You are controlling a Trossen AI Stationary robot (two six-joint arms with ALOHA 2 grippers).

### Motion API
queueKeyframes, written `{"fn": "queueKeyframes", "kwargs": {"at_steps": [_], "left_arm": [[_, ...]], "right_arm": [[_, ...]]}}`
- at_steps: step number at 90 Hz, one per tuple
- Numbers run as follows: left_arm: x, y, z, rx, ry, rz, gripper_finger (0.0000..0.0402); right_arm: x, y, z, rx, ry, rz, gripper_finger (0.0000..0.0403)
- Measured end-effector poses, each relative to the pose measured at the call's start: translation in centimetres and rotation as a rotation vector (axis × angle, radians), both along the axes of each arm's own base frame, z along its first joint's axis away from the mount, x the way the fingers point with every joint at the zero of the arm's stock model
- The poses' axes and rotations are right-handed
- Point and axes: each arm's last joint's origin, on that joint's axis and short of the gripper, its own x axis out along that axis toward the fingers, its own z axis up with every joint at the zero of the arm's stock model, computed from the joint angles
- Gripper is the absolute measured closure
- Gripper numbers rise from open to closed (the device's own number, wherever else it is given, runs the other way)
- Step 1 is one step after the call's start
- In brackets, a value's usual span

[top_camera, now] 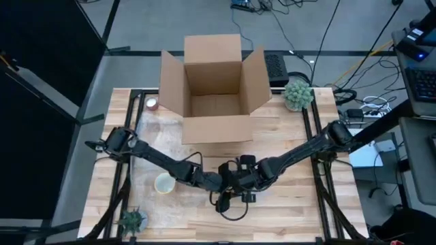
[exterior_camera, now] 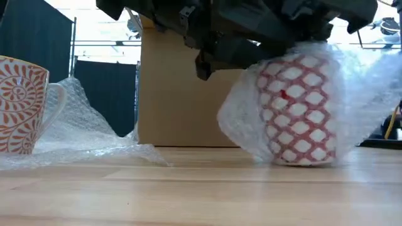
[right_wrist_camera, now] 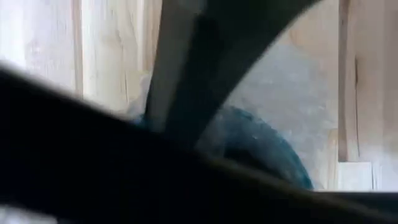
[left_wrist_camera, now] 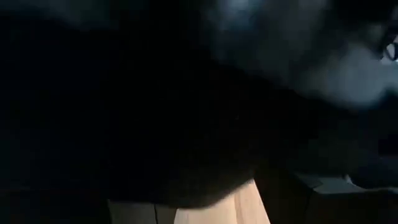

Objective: Wrap mug
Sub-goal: Wrap the red mug with the bubble wrap, then put the wrapped red mug into the box

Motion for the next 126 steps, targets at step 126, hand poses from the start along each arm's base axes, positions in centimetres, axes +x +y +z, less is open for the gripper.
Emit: {"fn": "queueKeyframes", "kwargs": {"at_steps": [126], "left_arm": [[-0.7, 1.2, 6.9, 0.017, 0.056, -0.024, 0.0231]], "right_arm": [[-11.3, -2.1, 10.1, -0.026, 0.211, -0.199, 0.0299]]}}
